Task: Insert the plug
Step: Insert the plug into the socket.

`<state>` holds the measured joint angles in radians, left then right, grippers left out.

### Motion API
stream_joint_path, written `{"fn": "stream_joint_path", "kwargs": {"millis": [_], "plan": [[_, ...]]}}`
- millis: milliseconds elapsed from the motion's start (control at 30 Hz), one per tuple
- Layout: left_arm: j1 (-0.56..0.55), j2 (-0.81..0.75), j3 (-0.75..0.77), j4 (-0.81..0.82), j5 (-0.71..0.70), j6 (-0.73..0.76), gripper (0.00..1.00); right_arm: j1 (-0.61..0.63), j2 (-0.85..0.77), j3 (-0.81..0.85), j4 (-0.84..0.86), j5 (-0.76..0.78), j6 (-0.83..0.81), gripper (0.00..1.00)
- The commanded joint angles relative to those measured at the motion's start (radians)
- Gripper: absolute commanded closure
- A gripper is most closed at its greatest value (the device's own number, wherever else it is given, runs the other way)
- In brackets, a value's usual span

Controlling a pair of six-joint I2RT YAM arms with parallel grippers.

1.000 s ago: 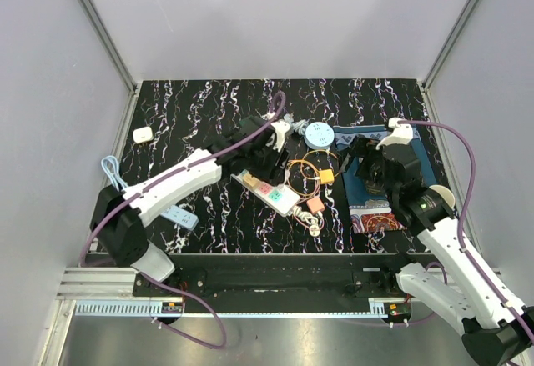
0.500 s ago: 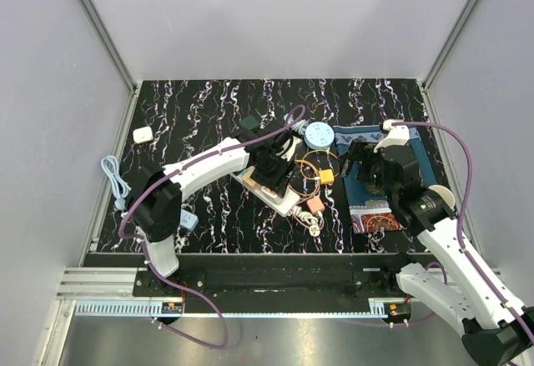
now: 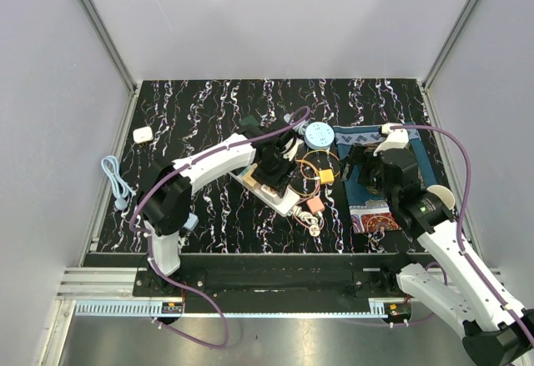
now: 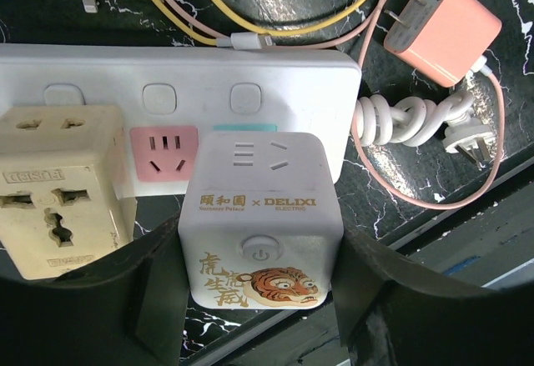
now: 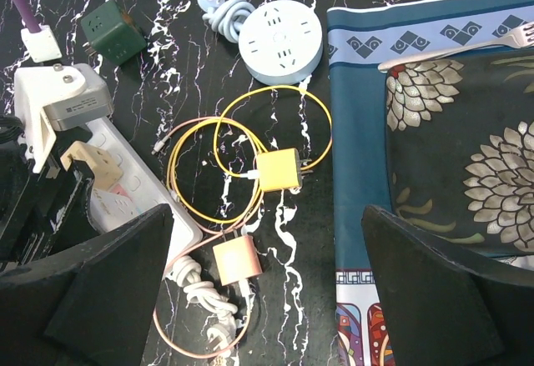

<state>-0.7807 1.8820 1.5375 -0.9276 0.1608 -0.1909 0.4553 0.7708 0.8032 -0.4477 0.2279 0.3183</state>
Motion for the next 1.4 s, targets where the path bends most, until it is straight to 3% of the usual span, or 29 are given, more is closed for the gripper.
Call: {"fn": "stream_joint_path", "kwargs": {"millis": [0, 1367], "plan": [[0.005, 0.014, 0.064, -0.025, -0.030, 0.024, 1.00, -0.004, 0.002, -0.002, 0.015, 0.034, -0.022, 0.00], [-0.020, 0.020, 0.058, -0.011, -0.047, 0.068, 1.00, -0.003, 0.021, -0.009, 0.014, 0.010, -0.025, 0.00]]}}
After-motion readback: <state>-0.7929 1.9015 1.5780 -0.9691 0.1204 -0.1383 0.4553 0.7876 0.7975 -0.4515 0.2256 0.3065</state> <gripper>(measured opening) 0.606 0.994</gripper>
